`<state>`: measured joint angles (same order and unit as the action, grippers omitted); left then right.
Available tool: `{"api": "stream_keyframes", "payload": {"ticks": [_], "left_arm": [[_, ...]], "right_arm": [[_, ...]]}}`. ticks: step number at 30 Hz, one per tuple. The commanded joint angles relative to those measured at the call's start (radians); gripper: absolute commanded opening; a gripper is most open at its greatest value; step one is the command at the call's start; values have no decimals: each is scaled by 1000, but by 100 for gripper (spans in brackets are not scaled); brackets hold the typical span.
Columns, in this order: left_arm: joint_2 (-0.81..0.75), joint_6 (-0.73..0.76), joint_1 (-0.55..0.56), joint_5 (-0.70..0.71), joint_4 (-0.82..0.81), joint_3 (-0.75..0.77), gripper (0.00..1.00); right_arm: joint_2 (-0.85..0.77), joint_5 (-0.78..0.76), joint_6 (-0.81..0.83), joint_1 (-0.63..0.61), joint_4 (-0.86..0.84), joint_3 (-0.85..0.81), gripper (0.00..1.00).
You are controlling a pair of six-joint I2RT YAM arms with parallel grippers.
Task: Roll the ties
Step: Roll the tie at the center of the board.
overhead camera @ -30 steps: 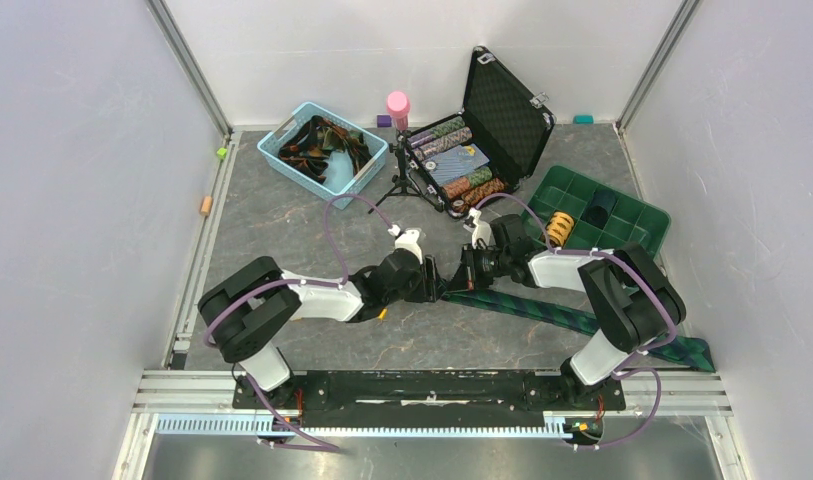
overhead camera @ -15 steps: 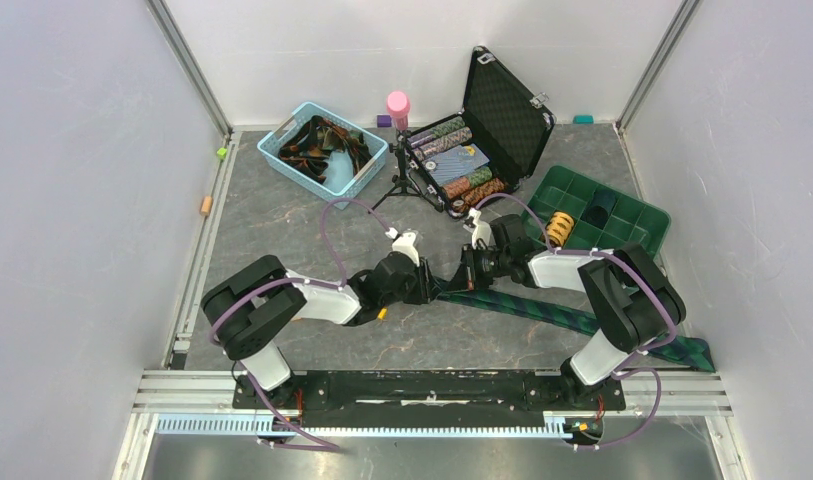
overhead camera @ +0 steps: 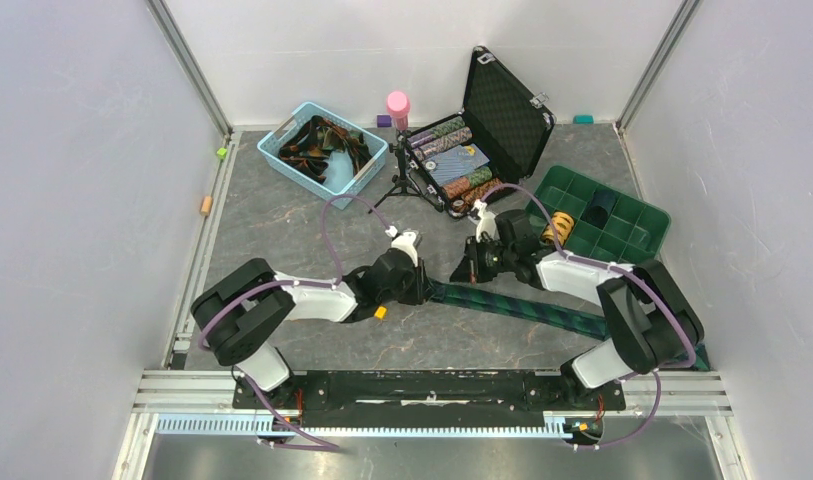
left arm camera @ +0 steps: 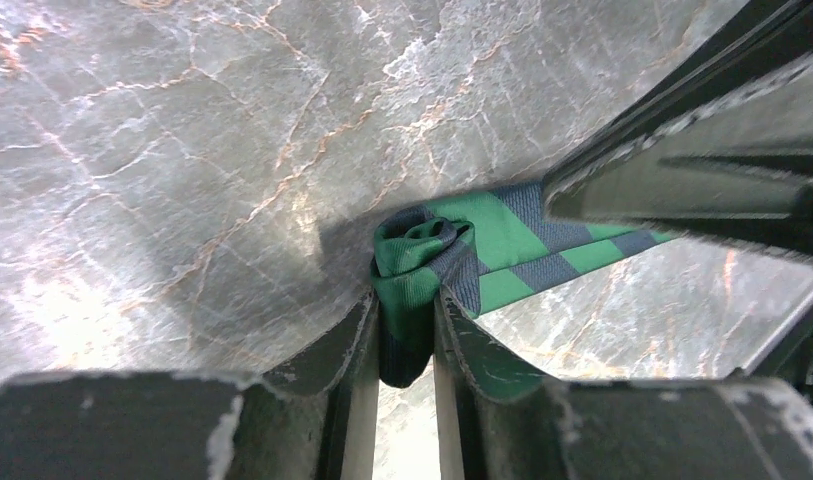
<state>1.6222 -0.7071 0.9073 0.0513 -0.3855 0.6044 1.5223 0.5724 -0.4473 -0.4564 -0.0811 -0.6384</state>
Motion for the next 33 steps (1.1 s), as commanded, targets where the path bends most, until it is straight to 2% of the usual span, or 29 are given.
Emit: {"api": "stream_keyframes", "payload": {"ticks": [1,6,13,23,33], "left_arm": [[-55,140,-4,61,196,43,28],[-97,215,-2,145,334,74,28],[-124,293,10,338,538,152,28],[-97,321,17,503,650,225,27],[27,414,82,698,757,332,27]], "right_arm": [[-67,-99,26,8,24,-38,0],[-94,-132,26,12,36,-31,0],[-131,-173,26,16,41,-17,0],[-148,-192,47,17,73,-18,0],[-184,-226,50,19,79,-7,0]]}}
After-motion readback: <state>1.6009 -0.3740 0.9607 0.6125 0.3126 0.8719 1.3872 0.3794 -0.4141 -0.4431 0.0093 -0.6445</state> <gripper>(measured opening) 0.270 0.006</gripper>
